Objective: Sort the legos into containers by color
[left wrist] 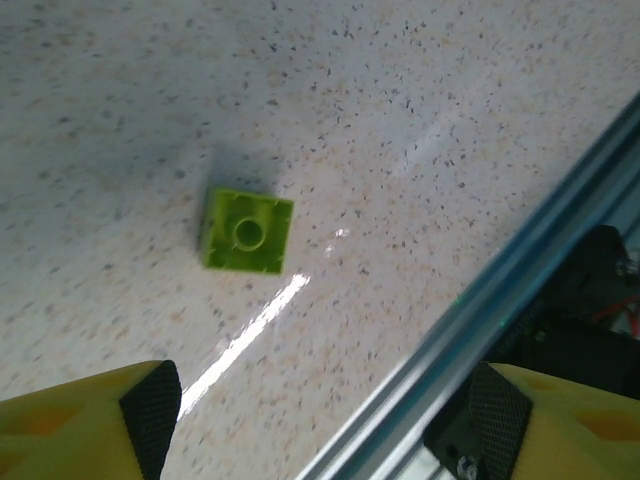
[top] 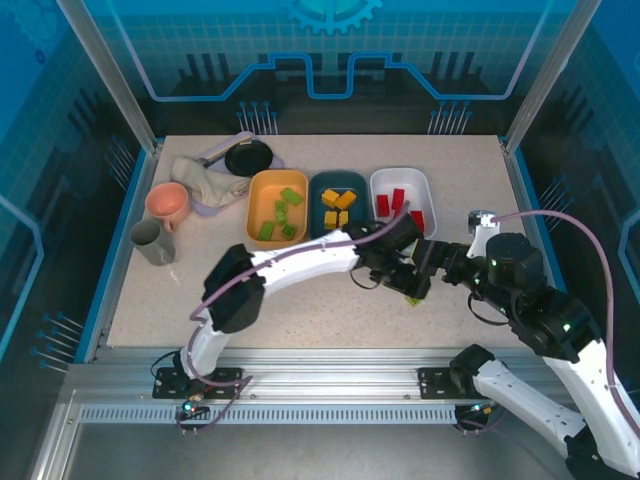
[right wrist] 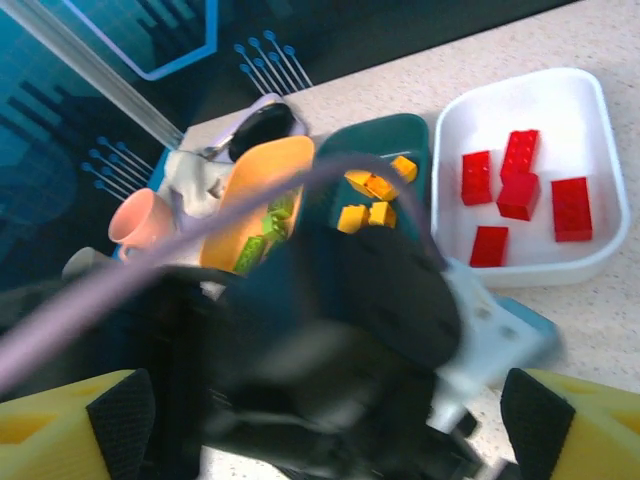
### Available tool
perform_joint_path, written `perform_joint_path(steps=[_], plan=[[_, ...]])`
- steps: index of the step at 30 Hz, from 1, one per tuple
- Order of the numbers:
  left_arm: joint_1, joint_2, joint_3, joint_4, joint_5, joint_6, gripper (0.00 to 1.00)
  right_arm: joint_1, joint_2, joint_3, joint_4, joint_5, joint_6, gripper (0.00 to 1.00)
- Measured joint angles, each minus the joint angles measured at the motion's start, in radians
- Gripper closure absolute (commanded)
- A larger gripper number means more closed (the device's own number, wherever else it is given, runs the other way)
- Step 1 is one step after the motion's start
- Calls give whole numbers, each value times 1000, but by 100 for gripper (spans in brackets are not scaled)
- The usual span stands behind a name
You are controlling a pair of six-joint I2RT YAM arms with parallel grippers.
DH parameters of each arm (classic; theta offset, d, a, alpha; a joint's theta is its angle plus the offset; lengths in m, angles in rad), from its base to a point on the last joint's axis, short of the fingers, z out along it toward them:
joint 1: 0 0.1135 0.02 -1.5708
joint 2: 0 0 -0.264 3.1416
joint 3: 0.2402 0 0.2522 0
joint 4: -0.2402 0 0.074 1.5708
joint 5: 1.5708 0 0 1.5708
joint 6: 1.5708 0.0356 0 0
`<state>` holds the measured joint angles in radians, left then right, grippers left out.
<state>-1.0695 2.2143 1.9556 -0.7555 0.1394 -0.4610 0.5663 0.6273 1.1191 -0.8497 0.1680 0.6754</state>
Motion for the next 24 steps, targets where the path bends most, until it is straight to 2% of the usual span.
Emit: perform_joint_path(steps=[7,15,19,24], plan=[[-22,140,119,-75,-103,16,21,-1,-53,59,64,-42,17,4],[-20,238,200,-116,-154,15,23,-3,-54,75,74,-51,36,4],[-20,272,243,-124,-170,13,30,-3,-54,75,72,-57,51,4],[-21,287,256,-133,-186,-3,49,-3,-54,75,63,-57,65,5]])
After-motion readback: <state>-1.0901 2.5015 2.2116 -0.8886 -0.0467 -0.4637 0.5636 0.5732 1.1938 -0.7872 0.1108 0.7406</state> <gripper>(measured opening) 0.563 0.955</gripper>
